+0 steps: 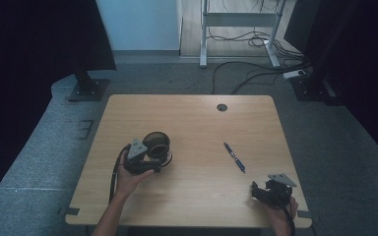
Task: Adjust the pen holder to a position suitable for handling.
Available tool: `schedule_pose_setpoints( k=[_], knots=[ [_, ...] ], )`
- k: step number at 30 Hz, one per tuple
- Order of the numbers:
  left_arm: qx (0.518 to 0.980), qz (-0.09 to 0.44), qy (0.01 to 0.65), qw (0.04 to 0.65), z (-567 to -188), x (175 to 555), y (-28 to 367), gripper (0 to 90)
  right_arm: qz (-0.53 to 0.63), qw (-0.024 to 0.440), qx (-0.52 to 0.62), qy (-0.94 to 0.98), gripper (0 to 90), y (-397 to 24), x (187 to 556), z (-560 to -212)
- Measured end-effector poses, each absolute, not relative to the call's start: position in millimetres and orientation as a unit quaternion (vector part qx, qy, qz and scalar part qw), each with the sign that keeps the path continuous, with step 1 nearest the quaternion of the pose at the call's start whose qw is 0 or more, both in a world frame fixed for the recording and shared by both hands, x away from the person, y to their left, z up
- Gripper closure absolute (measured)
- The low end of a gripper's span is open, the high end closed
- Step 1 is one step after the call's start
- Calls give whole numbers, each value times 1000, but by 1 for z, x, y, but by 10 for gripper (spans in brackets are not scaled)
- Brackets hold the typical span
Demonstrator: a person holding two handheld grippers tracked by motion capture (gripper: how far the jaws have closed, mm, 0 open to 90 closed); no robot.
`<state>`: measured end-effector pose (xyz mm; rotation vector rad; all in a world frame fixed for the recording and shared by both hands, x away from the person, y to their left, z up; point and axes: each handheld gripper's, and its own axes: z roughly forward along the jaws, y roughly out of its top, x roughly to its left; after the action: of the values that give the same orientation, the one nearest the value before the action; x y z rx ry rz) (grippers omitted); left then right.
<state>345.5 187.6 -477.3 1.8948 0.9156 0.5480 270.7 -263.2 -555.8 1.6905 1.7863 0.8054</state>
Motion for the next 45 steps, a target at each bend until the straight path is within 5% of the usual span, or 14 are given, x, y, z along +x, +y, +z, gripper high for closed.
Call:
schedule_pose_setpoints(
  k=[45],
  knots=[
    [811, 167, 339, 446, -515, 348, 102, 99, 299, 274, 629, 664, 133, -263, 271, -556]
  ],
)
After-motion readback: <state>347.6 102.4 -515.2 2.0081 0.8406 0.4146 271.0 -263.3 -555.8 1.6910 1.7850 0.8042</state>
